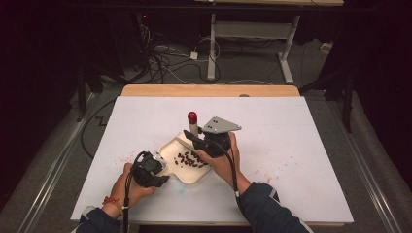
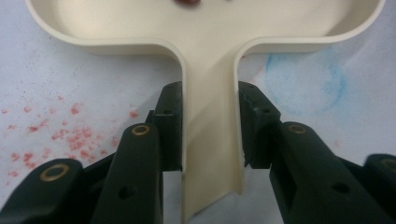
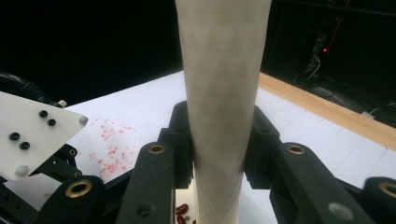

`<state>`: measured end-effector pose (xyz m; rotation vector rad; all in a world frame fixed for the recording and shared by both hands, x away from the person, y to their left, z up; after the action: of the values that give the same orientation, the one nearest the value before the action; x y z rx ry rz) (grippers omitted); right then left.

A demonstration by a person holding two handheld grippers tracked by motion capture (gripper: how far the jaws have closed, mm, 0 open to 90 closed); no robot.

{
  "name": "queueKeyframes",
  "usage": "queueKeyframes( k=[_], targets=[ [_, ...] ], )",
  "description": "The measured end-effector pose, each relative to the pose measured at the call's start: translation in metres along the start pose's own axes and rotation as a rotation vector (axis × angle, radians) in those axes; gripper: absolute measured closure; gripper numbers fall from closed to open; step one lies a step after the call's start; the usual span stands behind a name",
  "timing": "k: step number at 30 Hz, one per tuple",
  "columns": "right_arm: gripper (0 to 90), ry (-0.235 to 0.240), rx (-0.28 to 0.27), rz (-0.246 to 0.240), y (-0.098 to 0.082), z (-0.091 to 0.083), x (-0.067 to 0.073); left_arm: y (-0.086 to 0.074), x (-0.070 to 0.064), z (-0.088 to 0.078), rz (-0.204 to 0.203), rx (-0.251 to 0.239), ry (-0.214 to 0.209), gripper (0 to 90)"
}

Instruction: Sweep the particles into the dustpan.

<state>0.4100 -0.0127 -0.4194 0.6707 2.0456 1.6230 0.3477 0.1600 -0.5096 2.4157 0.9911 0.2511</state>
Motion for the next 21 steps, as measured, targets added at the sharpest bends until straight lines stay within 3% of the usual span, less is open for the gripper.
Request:
queueKeyframes(
  k=[4,12,21],
  targets=[
    [69.7,0.008,-0.017,0.018,0.002,-0.002,0.006,0.000,0.000,0.000,0.003,0.003,-0.001,63.7],
    [69.8,-0.021,-0.007,-0.027,0.004,-0.004,0.011,-0.001,0.000,-0.001,0.008,-0.001,-0.002,63.7],
    [69.8,-0.039,-0.056,-0.046,0.017,-0.018,-0.001,-0.002,-0.001,-0.001,0.011,0.005,-0.006,63.7]
  ],
)
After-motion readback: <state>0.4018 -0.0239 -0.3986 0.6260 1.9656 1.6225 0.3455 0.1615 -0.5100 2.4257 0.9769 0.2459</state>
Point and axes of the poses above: each handheld gripper's, and its own axes: z roughly forward along the jaws, y roughly out of its top, x roughly to its left, the point moved 5 cm from there along z, roughly forward along the jaws, and after that the axes turned 7 degrees about -x, right-handed, at the moved point
